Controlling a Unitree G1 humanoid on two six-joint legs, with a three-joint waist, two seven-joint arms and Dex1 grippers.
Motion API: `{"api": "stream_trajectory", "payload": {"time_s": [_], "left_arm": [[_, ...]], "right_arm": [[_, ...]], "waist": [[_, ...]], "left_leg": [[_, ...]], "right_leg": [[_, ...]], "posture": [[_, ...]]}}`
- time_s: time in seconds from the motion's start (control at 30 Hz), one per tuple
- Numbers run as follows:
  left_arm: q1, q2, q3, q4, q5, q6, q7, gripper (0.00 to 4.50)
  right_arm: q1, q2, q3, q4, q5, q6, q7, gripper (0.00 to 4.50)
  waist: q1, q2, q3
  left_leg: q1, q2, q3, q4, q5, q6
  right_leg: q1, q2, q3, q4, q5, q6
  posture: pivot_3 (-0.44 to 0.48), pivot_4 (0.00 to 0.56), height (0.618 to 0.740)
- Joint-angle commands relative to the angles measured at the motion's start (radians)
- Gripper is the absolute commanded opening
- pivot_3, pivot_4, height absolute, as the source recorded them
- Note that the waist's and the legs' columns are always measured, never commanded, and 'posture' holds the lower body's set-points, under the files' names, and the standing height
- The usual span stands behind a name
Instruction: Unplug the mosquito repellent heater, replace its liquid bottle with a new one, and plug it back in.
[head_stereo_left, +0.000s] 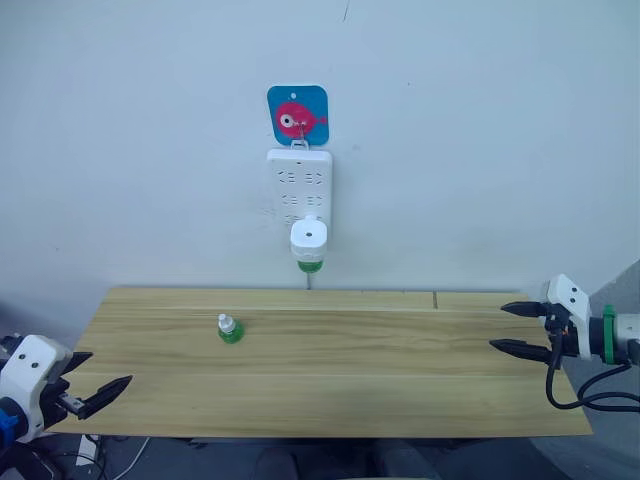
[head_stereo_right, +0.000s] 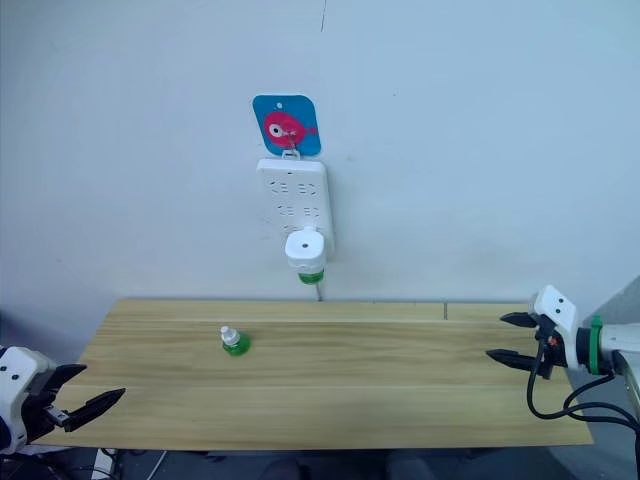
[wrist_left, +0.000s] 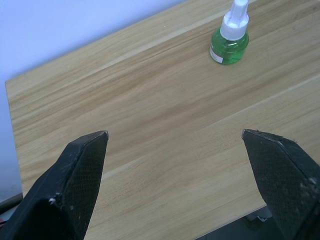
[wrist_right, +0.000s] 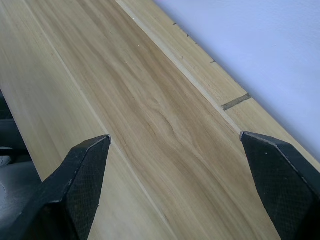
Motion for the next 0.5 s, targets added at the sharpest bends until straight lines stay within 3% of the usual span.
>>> {"api": "stream_trajectory", "payload": {"time_s": [0.03,0.5], "left_arm": [[-0.012,0.006,0.011,0.008,-0.003,0.003,0.001,4.50],[-0.054,0.006,0.044,0.032,-0.039,-0.003,-0.032,4.50]], "right_arm": [[-0.007,-0.004,-0.005,-0.016,0.008,-0.011,0.007,4.35],[-0.012,-0.003,-0.004,-0.040,0.012,0.009,0.003,4.35]], "waist": [[0.000,0.000,0.000],[0.001,0.000,-0.001]], "left_leg": [[0.000,0.000,0.000,0.000,0.000,0.000],[0.000,0.000,0.000,0.000,0.000,0.000]], "right_leg": [[0.000,0.000,0.000,0.000,0.000,0.000],[0.000,0.000,0.000,0.000,0.000,0.000]], "posture": [[0.103,0.045,0.735],[0.108,0.047,0.735]]}}
